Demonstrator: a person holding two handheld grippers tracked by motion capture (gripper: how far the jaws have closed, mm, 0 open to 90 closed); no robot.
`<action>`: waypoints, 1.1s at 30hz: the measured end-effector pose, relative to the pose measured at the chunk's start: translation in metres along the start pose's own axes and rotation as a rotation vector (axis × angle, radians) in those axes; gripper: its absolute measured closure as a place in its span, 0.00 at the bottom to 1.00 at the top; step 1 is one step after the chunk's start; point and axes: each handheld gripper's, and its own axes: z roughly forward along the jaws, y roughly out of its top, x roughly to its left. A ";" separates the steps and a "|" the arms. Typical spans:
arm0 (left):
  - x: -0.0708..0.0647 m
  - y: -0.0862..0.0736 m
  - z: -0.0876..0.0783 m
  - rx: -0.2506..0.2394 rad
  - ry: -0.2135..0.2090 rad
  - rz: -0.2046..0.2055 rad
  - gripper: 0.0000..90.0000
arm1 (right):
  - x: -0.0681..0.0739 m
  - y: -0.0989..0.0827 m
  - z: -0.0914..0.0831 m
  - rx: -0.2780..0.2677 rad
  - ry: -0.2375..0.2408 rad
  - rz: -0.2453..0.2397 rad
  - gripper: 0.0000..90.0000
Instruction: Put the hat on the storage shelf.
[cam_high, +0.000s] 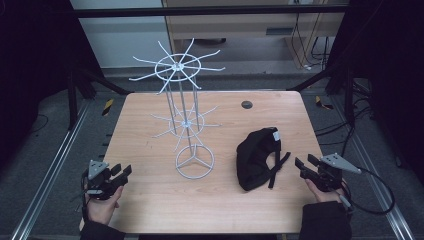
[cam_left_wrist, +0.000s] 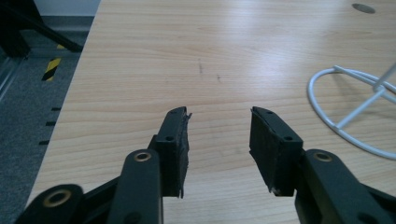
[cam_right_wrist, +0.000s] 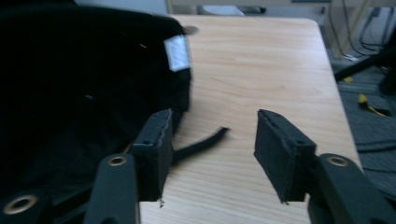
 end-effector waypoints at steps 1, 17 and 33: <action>0.000 0.000 0.000 0.000 0.000 0.000 0.65 | 0.002 0.001 -0.001 0.002 0.011 -0.006 0.59; -0.067 0.006 0.000 0.017 -0.099 0.107 0.67 | 0.027 0.011 0.012 0.071 0.090 -0.109 0.67; -0.159 0.018 0.020 0.000 -0.198 0.256 0.61 | 0.017 0.027 0.045 0.079 0.083 -0.087 0.64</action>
